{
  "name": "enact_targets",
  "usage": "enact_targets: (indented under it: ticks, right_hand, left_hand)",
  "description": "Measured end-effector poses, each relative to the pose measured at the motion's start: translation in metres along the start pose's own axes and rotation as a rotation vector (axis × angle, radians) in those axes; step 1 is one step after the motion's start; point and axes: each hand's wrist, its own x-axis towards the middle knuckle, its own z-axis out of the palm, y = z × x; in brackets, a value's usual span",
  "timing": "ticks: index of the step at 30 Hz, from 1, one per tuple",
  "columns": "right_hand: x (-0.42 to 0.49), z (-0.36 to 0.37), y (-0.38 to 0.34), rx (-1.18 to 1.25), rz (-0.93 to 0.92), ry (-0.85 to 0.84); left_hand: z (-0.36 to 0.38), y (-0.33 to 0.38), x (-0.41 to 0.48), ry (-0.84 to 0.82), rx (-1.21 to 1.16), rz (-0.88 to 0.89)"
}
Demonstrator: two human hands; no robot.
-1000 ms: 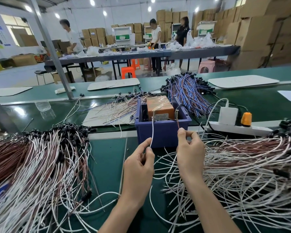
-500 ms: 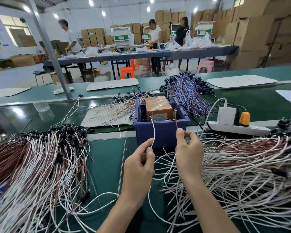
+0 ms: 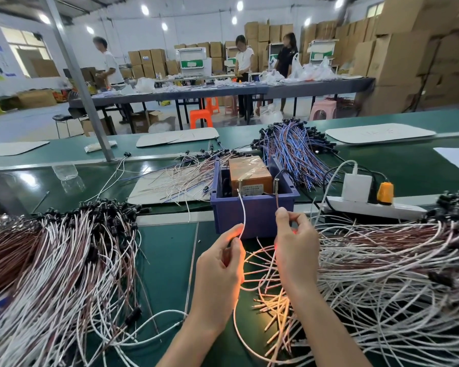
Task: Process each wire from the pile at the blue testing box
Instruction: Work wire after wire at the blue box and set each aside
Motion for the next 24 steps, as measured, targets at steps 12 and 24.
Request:
enact_targets:
  ticks: [12, 24]
  right_hand:
    - [-0.0015, -0.0002, -0.0015, 0.012, 0.015, -0.027]
    - [-0.0096, -0.0052, -0.0076, 0.067, -0.026, 0.027]
  left_hand:
    - [-0.0015, 0.0015, -0.0004, -0.031, -0.011, 0.003]
    - [-0.0062, -0.0028, 0.0014, 0.109, -0.047, 0.000]
